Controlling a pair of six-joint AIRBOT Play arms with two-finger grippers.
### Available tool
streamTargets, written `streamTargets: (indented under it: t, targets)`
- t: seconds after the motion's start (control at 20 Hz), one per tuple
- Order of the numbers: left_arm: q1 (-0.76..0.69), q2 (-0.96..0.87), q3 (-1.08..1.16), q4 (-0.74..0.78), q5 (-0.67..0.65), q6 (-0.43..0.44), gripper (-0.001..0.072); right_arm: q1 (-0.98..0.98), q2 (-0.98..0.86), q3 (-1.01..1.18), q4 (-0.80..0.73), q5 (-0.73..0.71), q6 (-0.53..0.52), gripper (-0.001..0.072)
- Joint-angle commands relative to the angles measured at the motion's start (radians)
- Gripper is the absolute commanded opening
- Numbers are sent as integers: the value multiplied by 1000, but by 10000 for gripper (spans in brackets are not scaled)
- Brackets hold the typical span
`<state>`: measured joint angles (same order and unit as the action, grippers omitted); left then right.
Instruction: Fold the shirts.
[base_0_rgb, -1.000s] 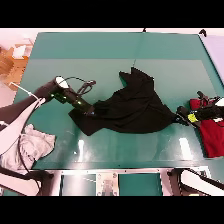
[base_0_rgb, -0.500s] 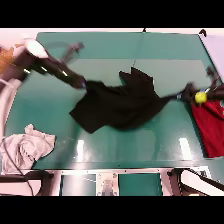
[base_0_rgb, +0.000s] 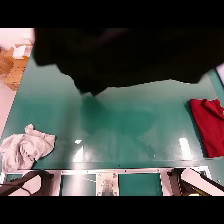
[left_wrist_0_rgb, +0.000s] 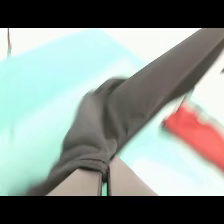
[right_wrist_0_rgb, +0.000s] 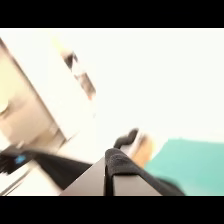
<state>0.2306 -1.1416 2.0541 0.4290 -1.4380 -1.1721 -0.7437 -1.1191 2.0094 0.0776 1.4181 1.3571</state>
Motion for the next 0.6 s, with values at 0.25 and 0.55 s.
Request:
streamTargets:
  t: [0.25,0.55]
  targets:
    - [177,219,30,-47,302,-40,21,-317,100,100,65,-11,11,18]
    - [176,180,-244,78,222,-98,21,-82,59,-112,-336,-27,11,17]
